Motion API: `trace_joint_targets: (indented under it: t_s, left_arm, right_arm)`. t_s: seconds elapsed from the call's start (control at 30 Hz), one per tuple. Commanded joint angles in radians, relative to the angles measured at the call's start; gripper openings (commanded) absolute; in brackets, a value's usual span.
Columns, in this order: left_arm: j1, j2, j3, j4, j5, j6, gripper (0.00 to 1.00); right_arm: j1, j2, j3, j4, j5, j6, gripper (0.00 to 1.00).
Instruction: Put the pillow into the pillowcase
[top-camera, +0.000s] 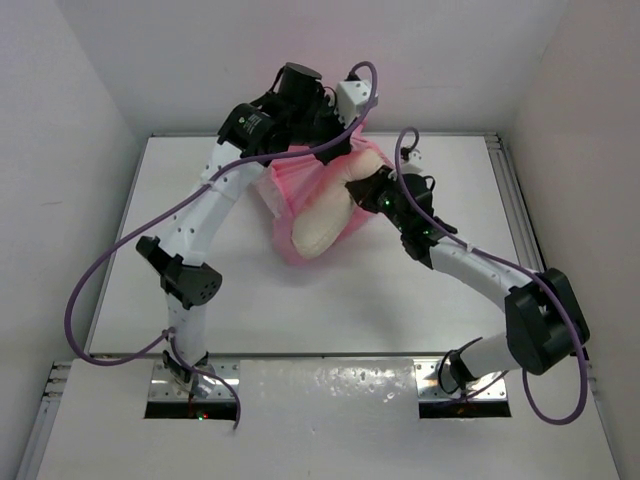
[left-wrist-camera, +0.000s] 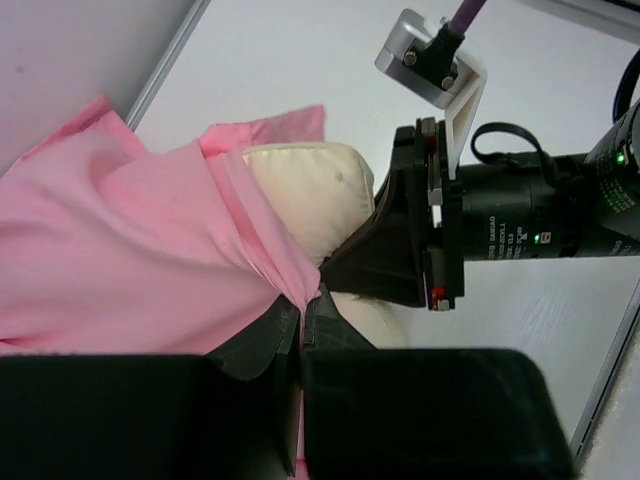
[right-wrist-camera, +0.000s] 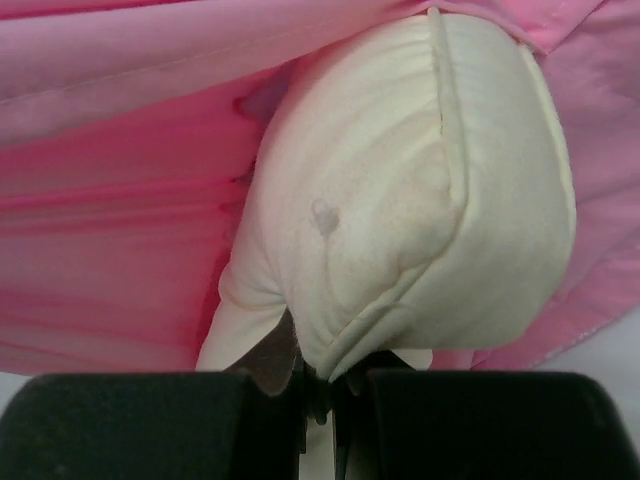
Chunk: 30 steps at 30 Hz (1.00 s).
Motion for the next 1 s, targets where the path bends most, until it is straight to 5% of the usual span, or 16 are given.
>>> trace_joint_targets:
  t_s: [0.0,0.33,0.4,0.47,0.57,0.67,0.7,0.77,0.8,0.83,0.9,0.97]
  left_arm:
    - [-0.02,-0.126,-0.021,0.164,0.076,0.005,0.0]
    - [-0.01,-0.144,-0.039,0.176,0.014,0.002,0.0]
    - [0.03,-0.147,-0.006,0.225,-0.107,-0.036,0.0]
    - [0.07,-0.152,-0.002,0.262,-0.29,-0.076,0.0]
    - [0.119,-0.158,-0.02,0.319,-0.459,-0.102,0.0]
    - [0.141,-0.166,-0.046,0.327,-0.451,-0.105,0.0]
    - [0.142,-0.167,-0.046,0.324,-0.44,-0.105,0.0]
    - [0.144,-0.167,-0.04,0.322,-0.418,-0.105,0.0]
    - [0.142,-0.167,-0.032,0.322,-0.415,-0.11,0.0]
    - [0.139,-0.166,-0.025,0.322,-0.412,-0.108,0.0]
    - [0.141,-0.166,-0.005,0.322,-0.418,-0.105,0.0]
    - [0.142,-0.167,0.0,0.324,-0.429,-0.098,0.0]
  right_arm:
    - [0.03,0.012,0.003,0.003,0.038,-0.059,0.0]
    - [0.014,0.096,0.107,-0.016,-0.063,-0.073,0.04]
    - [-0.018,0.115,0.188,-0.136,-0.214,-0.109,0.5]
    - [-0.058,0.119,0.255,-0.266,-0.289,-0.212,0.73]
    - [-0.094,0.083,0.355,-0.532,-0.303,-0.402,0.86]
    - [-0.157,-0.023,0.33,-0.593,-0.295,-0.475,0.97]
    - [-0.178,-0.051,0.291,-0.583,-0.303,-0.469,0.98]
    - [-0.261,-0.101,0.241,-0.532,-0.349,-0.406,0.71]
    - [-0.284,-0.103,0.228,-0.508,-0.359,-0.371,0.49]
    - [-0.339,-0.099,0.215,-0.494,-0.376,-0.295,0.18]
    - [-0.38,-0.05,0.182,-0.443,-0.43,-0.22,0.12]
    - [-0.417,0.041,0.164,-0.373,-0.514,-0.147,0.39]
